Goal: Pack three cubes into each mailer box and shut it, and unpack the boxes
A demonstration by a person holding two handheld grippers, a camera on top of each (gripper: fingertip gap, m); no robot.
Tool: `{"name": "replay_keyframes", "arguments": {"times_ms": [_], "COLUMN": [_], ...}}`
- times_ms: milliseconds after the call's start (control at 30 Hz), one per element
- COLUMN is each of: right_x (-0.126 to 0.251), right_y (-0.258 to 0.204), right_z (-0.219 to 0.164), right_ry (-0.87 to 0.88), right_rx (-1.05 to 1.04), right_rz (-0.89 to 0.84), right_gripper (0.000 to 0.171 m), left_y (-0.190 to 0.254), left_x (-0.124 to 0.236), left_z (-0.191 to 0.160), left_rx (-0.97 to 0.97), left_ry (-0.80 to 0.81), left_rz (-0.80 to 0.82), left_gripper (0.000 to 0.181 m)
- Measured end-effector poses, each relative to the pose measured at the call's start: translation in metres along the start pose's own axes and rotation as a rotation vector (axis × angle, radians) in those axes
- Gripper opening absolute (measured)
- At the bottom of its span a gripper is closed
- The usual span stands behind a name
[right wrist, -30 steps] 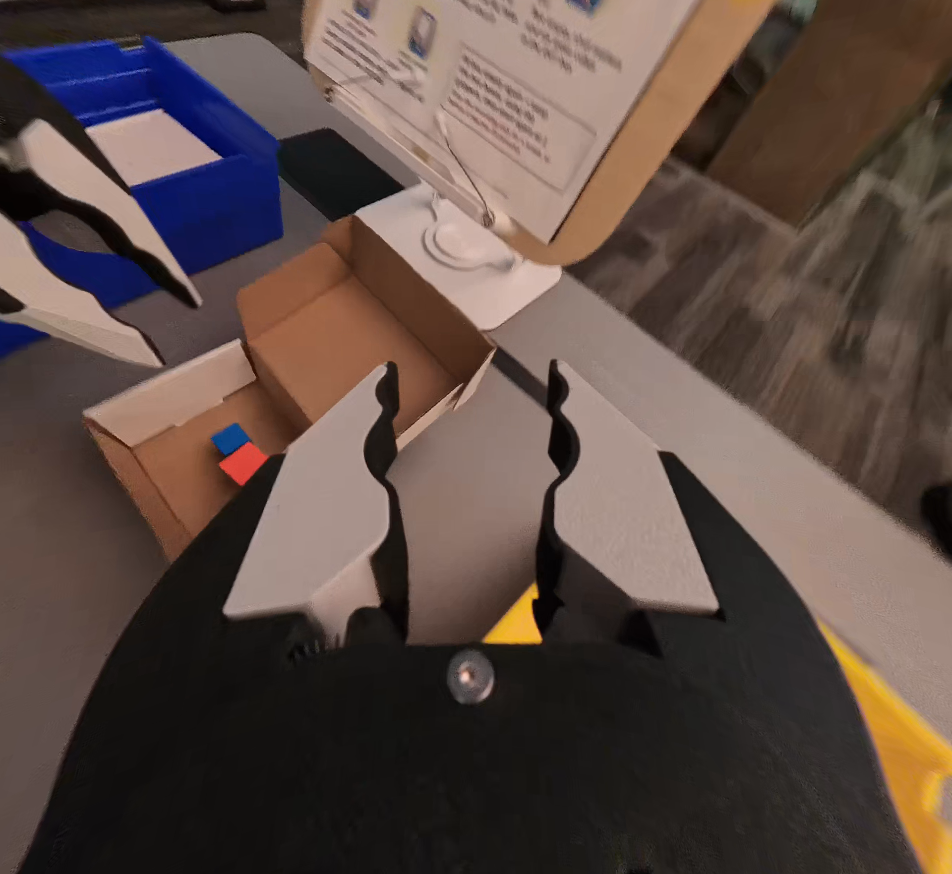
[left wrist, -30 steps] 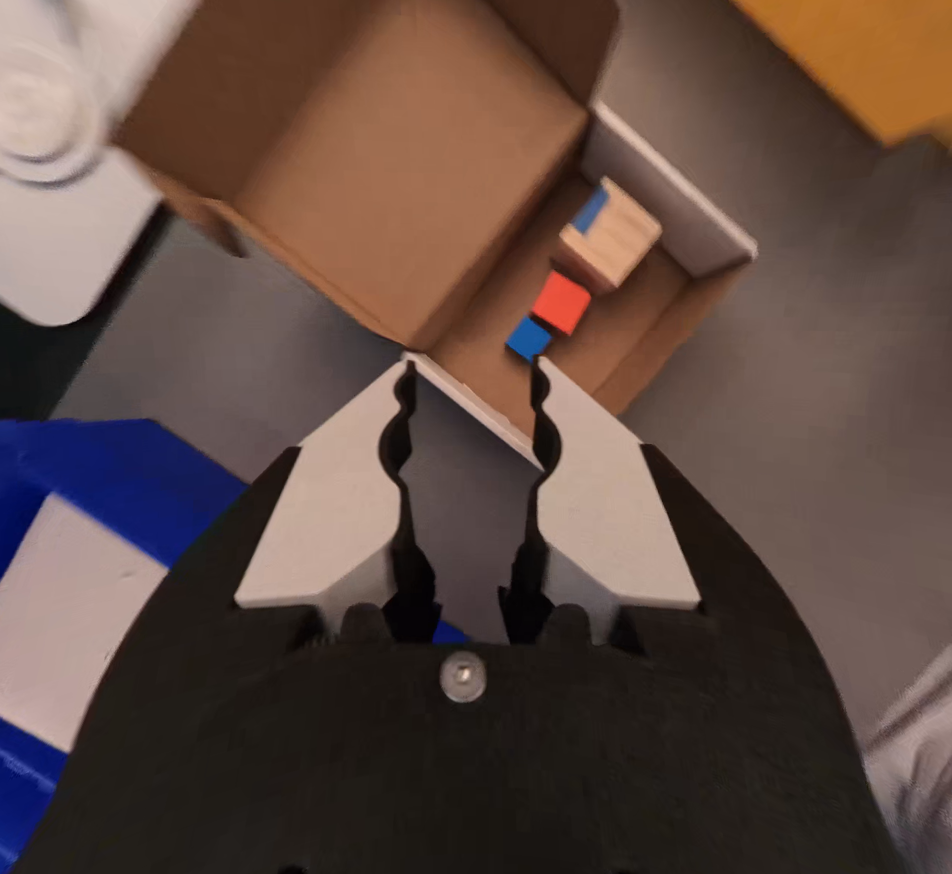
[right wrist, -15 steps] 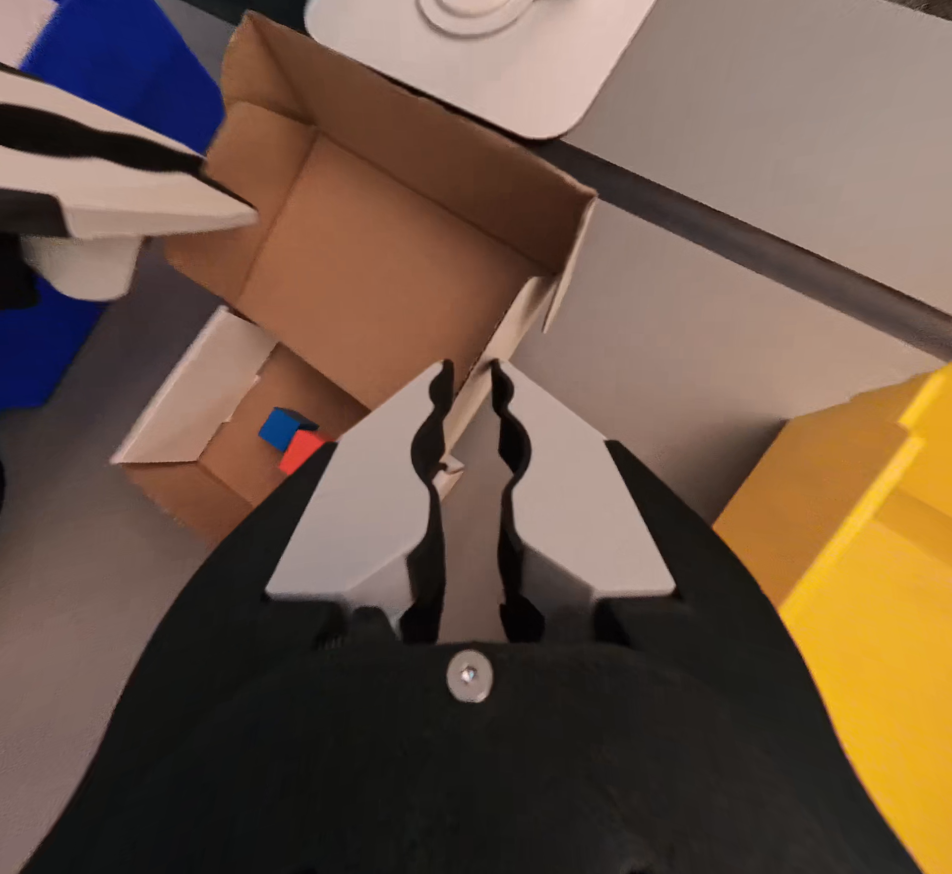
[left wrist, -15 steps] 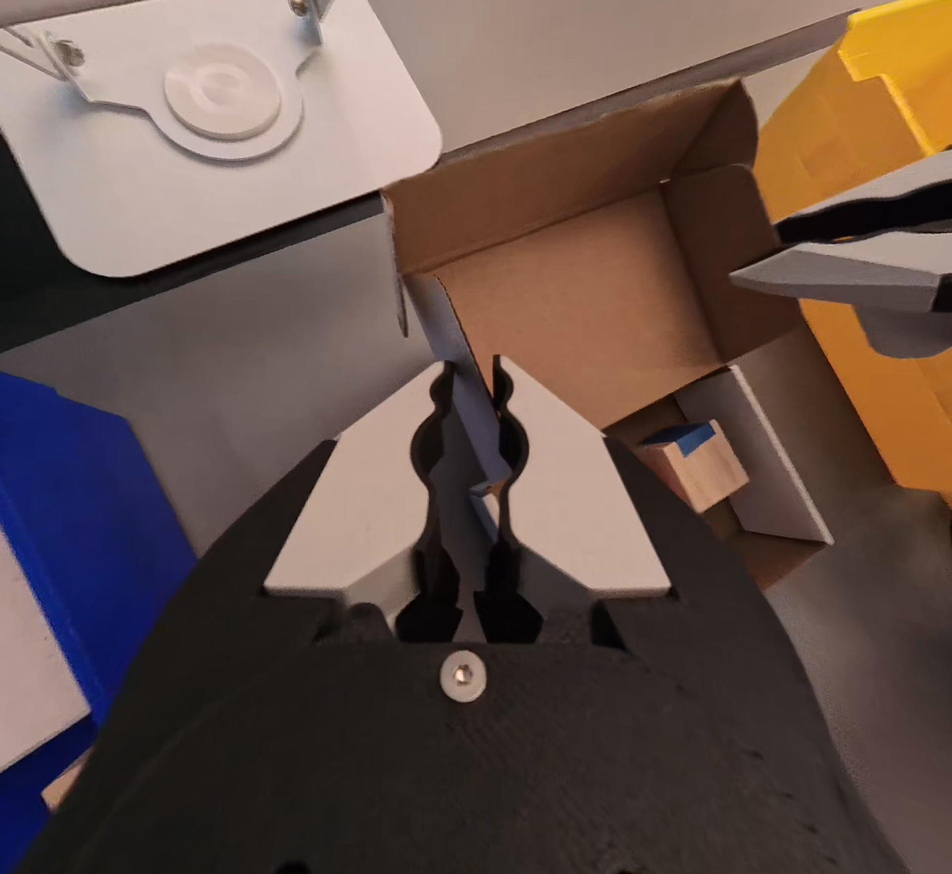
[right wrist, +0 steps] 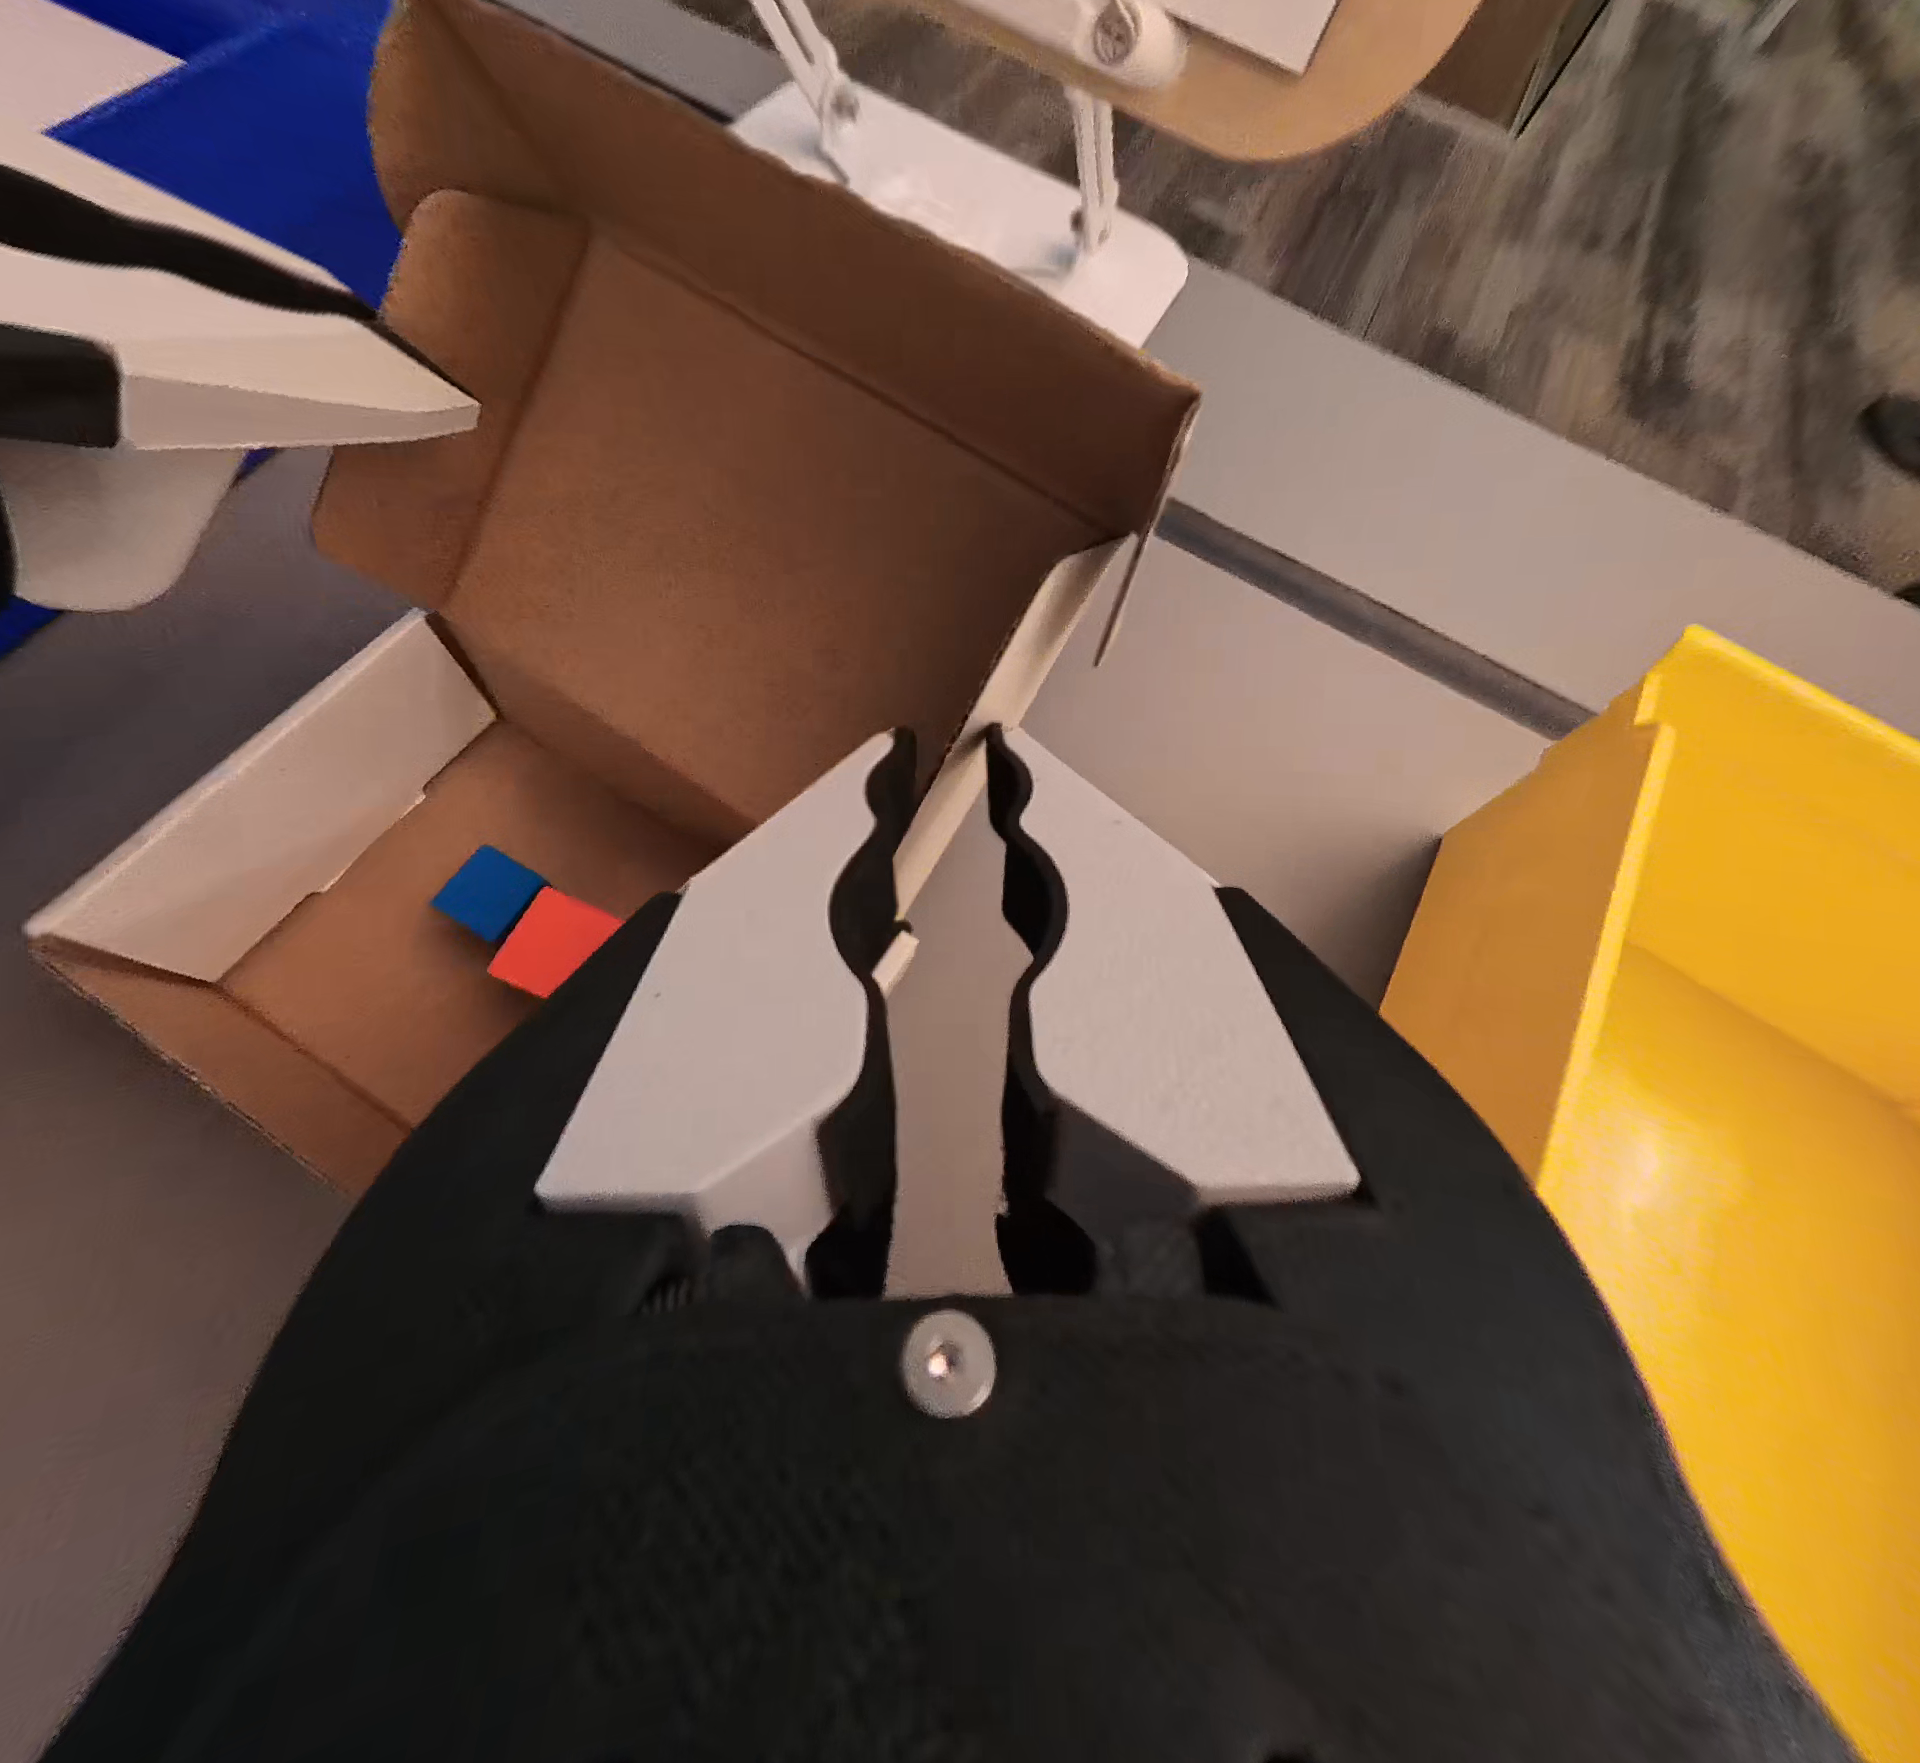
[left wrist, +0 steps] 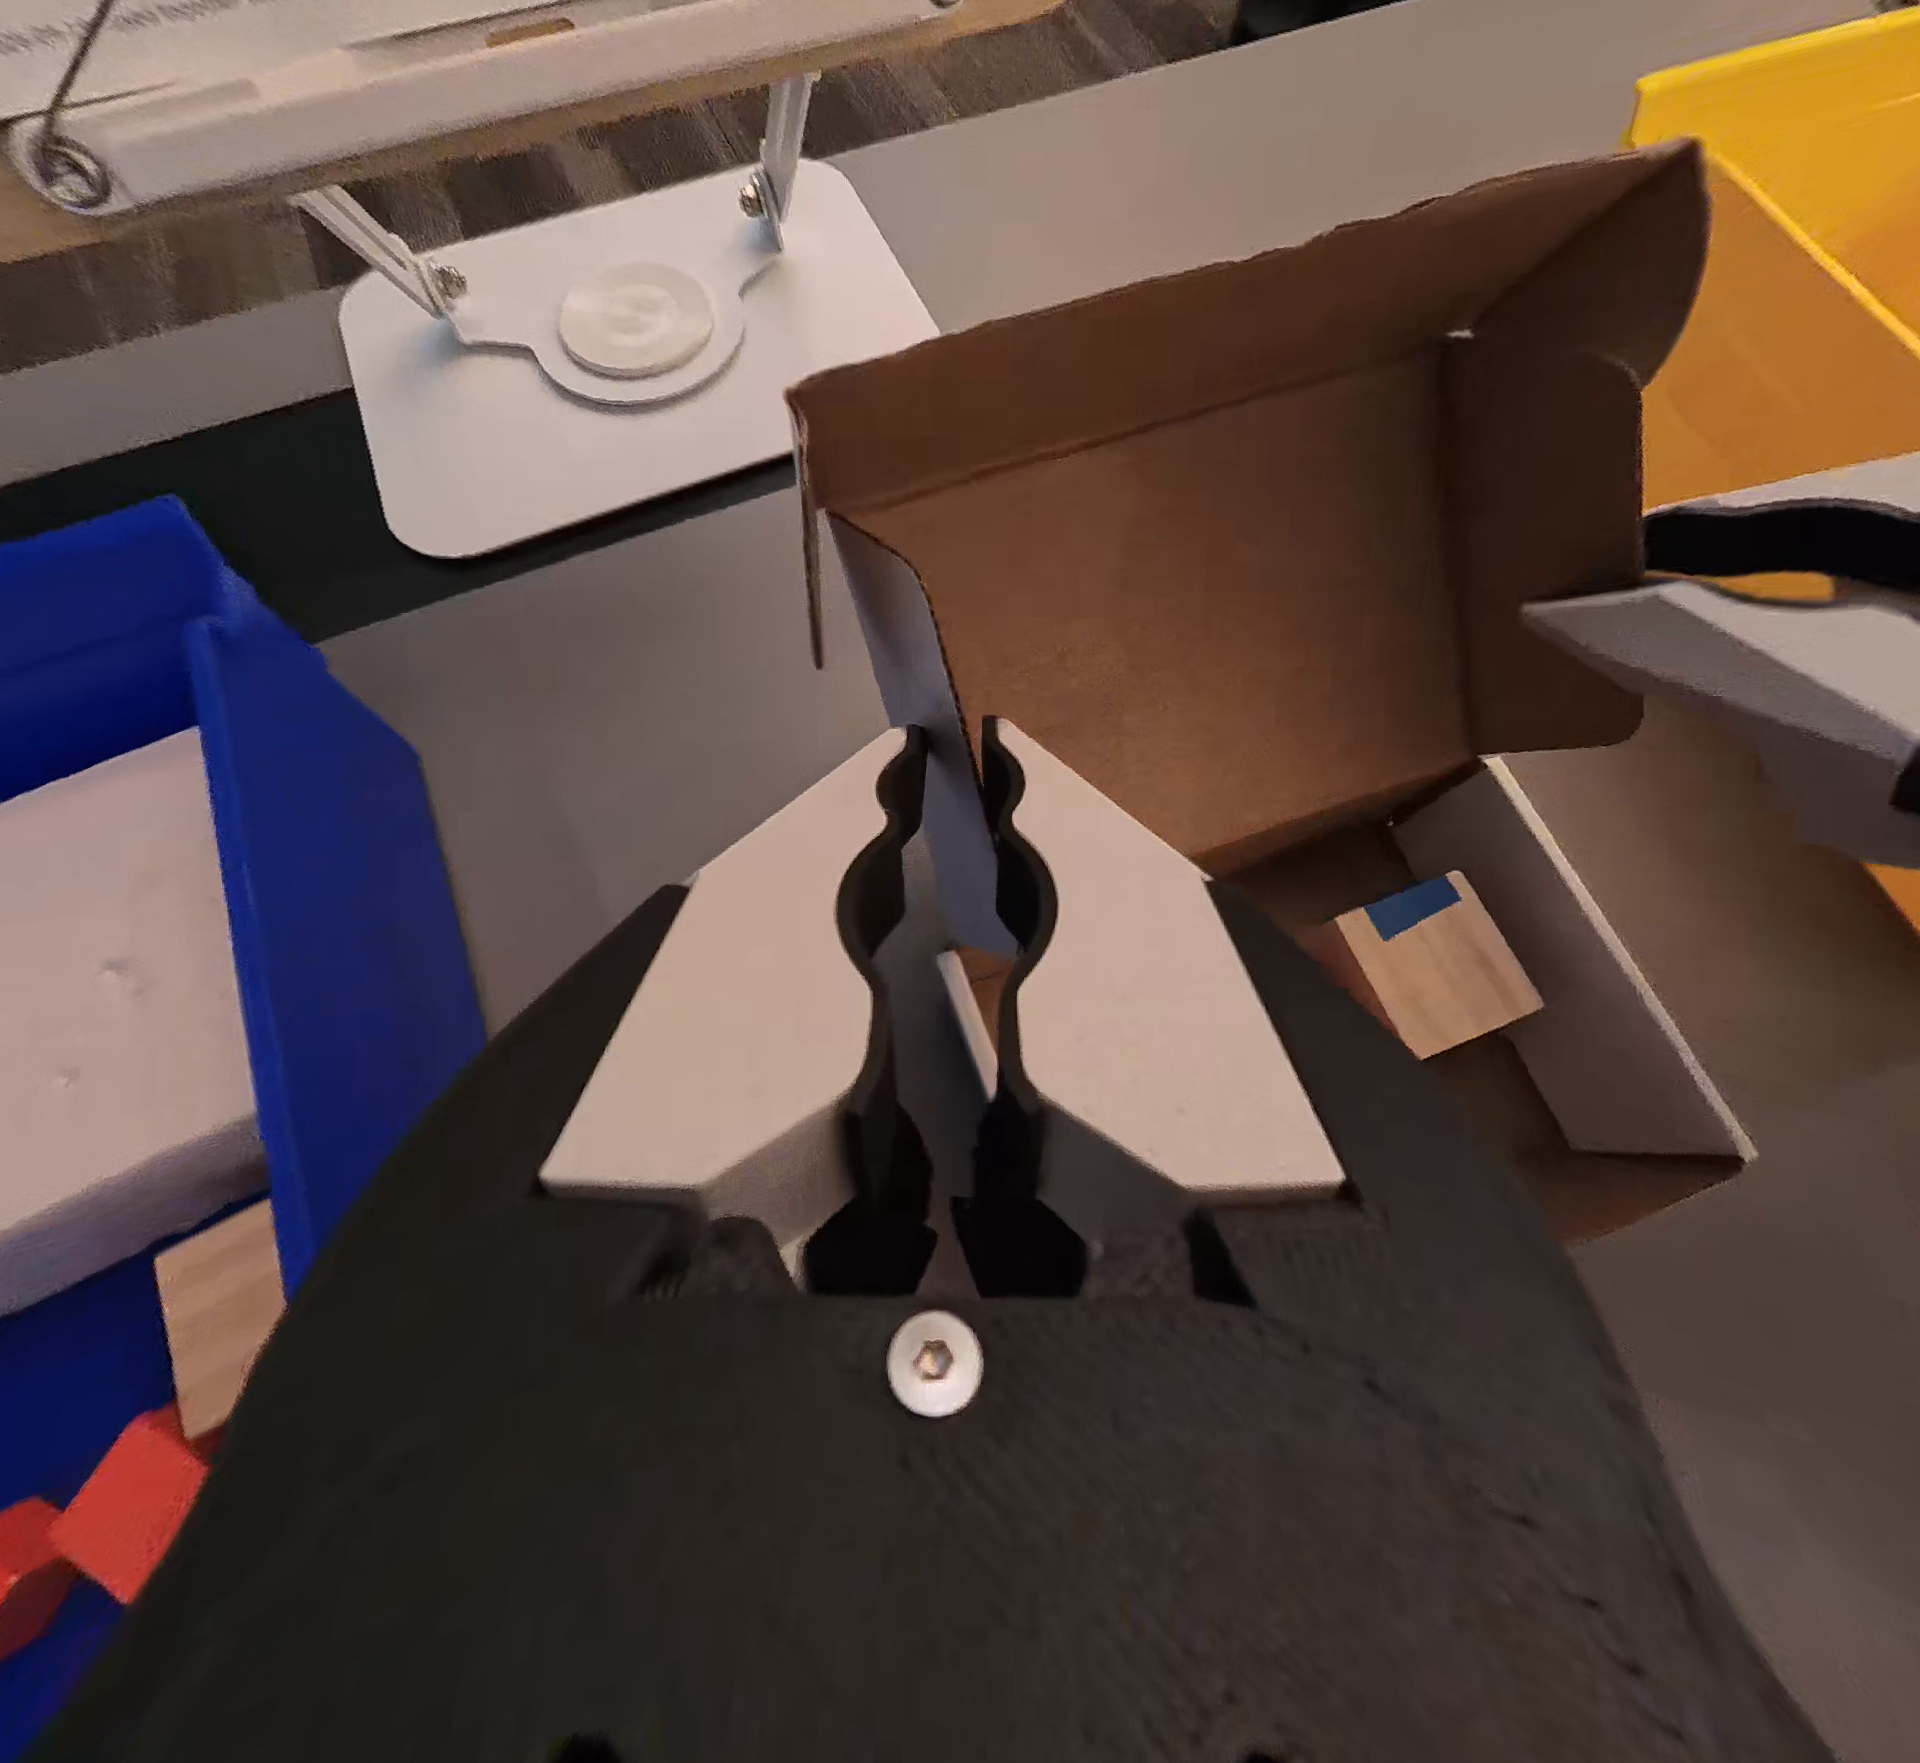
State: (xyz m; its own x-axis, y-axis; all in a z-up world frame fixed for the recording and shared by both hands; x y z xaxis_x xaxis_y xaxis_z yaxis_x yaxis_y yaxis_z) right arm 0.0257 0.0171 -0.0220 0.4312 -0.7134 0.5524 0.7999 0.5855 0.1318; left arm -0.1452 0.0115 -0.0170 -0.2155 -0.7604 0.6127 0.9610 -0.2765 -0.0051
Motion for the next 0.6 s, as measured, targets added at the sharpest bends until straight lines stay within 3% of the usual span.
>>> {"name": "replay_keyframes", "arguments": {"times_ms": [167, 267, 600], "right_x": [0.027, 0.042, 0.060], "right_y": [-0.024, -0.034, -0.062], "right_z": [-0.021, -0.029, -0.061], "right_ry": [0.125, 0.130, 0.113], "right_rx": [0.012, -0.009, -0.037], "right_rz": [-0.003, 0.022, 0.092], "right_gripper": [0.033, 0.036, 0.047], "left_y": [0.012, 0.017, 0.048], "left_x": [0.027, 0.043, 0.064], "left_z": [-0.017, -0.027, -0.069], "left_rx": [0.018, 0.048, -0.031], "left_ry": [0.048, 0.073, 0.011], "left_rz": [-0.046, -0.092, -0.183], "left_gripper": [0.012, 0.014, 0.064]}}
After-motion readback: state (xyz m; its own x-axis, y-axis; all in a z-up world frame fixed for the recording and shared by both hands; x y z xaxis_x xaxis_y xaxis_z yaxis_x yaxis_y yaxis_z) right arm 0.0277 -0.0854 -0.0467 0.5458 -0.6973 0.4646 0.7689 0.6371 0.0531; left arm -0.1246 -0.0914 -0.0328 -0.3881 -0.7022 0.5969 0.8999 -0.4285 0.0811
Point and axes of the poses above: each gripper's, where its closed fingertips meet, x back along the fingers, z out of its top, y = z × x across the jaws, the point moved 7 cm from there along x, back along the fingers, and after that the axes turned 2 degrees about -y, right-handed, at the moved point
